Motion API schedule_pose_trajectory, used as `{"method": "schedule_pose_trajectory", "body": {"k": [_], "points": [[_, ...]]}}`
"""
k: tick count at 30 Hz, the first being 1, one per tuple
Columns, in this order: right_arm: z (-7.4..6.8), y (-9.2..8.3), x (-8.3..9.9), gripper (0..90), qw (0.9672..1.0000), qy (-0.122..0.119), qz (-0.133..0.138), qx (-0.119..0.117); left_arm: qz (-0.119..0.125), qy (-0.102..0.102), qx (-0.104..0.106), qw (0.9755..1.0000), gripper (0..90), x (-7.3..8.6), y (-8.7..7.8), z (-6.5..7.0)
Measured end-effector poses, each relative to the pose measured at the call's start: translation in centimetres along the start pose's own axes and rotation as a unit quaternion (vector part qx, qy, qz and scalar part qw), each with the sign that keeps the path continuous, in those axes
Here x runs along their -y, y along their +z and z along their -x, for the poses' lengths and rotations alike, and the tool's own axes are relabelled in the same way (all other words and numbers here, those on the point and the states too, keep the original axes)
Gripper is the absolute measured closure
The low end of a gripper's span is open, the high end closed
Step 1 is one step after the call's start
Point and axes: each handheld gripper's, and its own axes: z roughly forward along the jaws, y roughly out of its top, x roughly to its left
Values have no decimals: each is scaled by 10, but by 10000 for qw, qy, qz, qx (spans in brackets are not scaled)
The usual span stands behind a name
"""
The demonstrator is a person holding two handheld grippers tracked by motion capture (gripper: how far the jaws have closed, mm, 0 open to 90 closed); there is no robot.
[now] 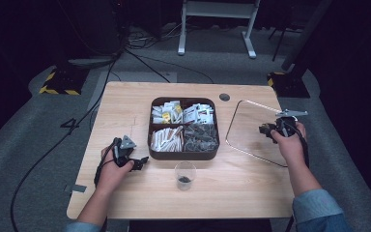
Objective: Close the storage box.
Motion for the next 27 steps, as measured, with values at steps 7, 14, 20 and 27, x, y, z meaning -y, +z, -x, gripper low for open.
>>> {"method": "schedule_pose_trajectory", "body": {"k": [7,14,20,27], "points": [[-5,-11,-11,589,9999,-76,136,-54,-2,1,1,10000,199,0,0,0],[-14,-17,-22,589,9995,-143,214,-182,8,-22,-9,10000,197,0,0,1],[-30,-18,-35,589,9987,-275,256,-339,4,-29,-3,10000,198,0,0,1],[-55,-17,-53,589,9967,-507,319,-544,4,-10,8,10000,195,0,0,0]]}}
